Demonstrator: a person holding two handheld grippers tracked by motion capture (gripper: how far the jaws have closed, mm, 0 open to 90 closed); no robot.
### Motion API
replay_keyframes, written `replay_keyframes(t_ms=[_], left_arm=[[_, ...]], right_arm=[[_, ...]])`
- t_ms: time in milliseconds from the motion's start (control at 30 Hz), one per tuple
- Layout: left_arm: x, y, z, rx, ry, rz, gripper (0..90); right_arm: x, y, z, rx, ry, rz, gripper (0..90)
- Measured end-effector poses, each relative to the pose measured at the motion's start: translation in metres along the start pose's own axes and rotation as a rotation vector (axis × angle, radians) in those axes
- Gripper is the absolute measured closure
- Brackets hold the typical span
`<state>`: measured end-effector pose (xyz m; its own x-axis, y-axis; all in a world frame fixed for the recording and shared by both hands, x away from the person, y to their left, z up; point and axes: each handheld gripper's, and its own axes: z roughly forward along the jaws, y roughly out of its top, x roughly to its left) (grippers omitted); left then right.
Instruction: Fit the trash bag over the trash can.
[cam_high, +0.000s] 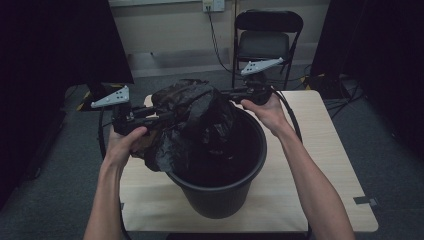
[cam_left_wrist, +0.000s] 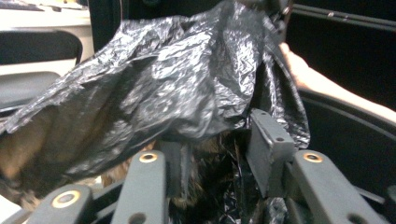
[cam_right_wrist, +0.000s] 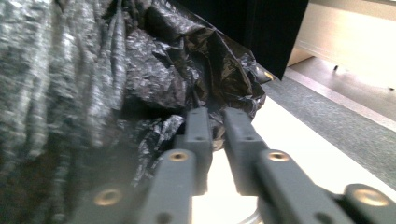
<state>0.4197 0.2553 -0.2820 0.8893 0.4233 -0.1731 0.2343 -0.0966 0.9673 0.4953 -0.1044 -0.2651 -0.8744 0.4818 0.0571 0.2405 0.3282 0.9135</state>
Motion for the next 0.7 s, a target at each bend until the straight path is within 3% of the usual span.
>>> replay_keyframes(t_ms=[100,300,500,600,700], left_arm=[[-0.002,-0.01,-0.001,-0.011,0.003,-0.005,68.6],[-0.015,-0.015,-0.008,-0.009,0.073,0.009,76.9],[-0.039,-0.02,-0.027,-0.004,0.117,0.032,76.8],[-0.049,-0.019,-0.035,0.028,0.108,0.04,74.7],[-0.054,-0.012,-0.039,0.044,0.084,0.048,64.2]], right_arm=[[0.0,-0.004,-0.007,-0.027,-0.028,0.02,63.8],[0.005,-0.01,-0.026,-0.078,-0.064,0.046,57.1],[0.022,-0.015,-0.044,-0.105,-0.065,0.028,50.6],[0.034,-0.014,-0.051,-0.118,-0.051,0.009,46.6],[0.044,-0.009,-0.053,-0.121,-0.041,-0.004,43.1]])
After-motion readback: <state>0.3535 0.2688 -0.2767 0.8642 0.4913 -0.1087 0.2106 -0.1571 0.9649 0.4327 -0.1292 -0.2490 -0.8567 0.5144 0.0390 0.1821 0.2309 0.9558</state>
